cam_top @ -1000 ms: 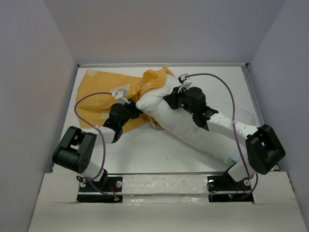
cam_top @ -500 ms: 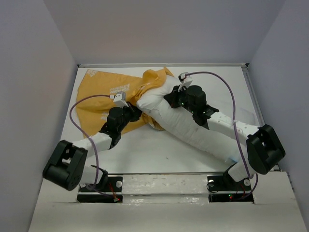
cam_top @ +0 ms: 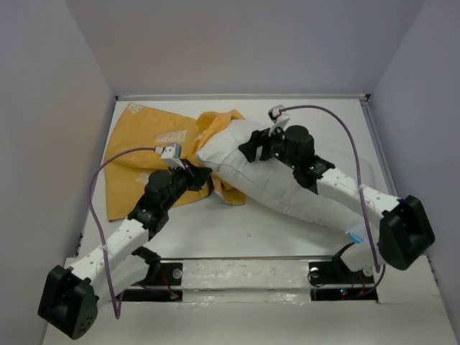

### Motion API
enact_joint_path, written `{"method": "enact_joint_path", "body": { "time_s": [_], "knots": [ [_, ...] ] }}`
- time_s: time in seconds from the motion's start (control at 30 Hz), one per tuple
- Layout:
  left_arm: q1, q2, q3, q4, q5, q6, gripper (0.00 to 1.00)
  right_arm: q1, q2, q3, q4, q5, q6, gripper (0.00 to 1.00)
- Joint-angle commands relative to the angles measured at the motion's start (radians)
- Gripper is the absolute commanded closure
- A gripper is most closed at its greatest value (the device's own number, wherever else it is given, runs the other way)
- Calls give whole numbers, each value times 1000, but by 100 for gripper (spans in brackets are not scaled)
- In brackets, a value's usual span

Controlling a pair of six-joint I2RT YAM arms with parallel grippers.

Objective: Put the pillow into the pillowcase

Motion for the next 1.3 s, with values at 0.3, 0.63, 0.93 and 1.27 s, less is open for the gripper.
{"method": "enact_joint_path", "body": {
  "time_s": [0.3,0.63,0.93,1.27],
  "knots": [
    [-4,-35,87,26,72,18,100,128,63,236,-390,-338,-154,6],
    [6,-112,323,-56,90,62,100,171,373,233,-383,-205,-118,100],
    [-97,-105,616,-157,137,150,100,171,463,268,-288,-58,-21,100],
    [-157,-15,358,-61,354,30,100,171,401,204,-118,-114,60,100]
  ]
}}
